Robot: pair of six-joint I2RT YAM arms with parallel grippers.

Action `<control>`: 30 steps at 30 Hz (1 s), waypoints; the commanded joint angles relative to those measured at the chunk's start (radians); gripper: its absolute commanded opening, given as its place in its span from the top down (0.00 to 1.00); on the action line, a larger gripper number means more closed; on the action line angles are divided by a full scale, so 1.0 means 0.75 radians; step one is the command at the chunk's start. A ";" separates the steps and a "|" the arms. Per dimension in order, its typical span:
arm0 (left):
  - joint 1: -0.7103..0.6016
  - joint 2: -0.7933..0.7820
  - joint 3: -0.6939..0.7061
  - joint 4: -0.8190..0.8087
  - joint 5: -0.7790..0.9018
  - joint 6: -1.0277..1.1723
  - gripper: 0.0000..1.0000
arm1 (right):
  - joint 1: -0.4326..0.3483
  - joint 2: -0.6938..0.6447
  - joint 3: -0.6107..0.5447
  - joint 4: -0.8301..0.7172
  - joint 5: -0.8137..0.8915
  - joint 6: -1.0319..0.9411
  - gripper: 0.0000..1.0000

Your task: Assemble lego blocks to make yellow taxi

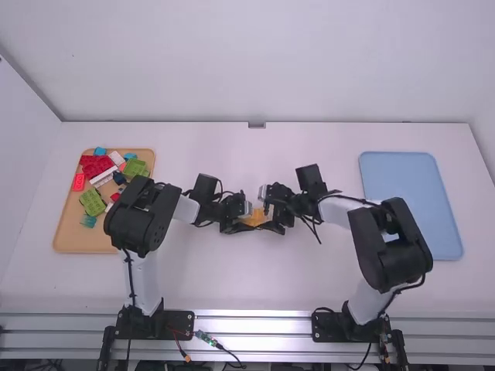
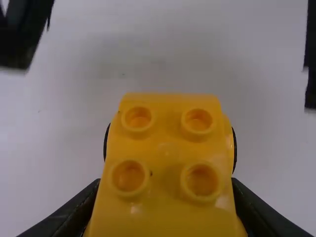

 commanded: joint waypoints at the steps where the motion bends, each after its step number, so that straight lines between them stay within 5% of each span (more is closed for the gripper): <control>1: -0.009 0.049 -0.020 -0.037 -0.153 0.030 0.98 | -0.057 -0.083 -0.010 -0.037 -0.005 0.005 0.01; 3: -0.009 0.049 -0.020 -0.034 -0.153 0.030 0.96 | -0.099 -0.101 -0.010 -0.078 -0.006 0.005 0.01; 7: -0.009 0.049 -0.020 -0.033 -0.154 0.030 0.62 | -0.142 -0.101 -0.019 -0.128 -0.010 0.005 0.01; 8: -0.009 0.049 -0.018 -0.034 -0.154 0.029 0.21 | -0.143 -0.101 -0.025 -0.129 -0.014 0.003 0.01; 9: -0.009 0.049 -0.017 -0.034 -0.154 0.029 0.01 | -0.143 -0.101 -0.036 -0.125 -0.015 -0.015 0.01; 19: -0.006 -0.108 -0.020 -0.185 -0.290 -0.014 0.01 | -0.069 -0.096 -0.205 0.199 -0.009 0.064 0.01; 30: 0.039 -0.432 -0.020 -0.457 -0.384 0.058 0.01 | 0.013 0.106 -0.301 0.651 -0.074 0.216 0.01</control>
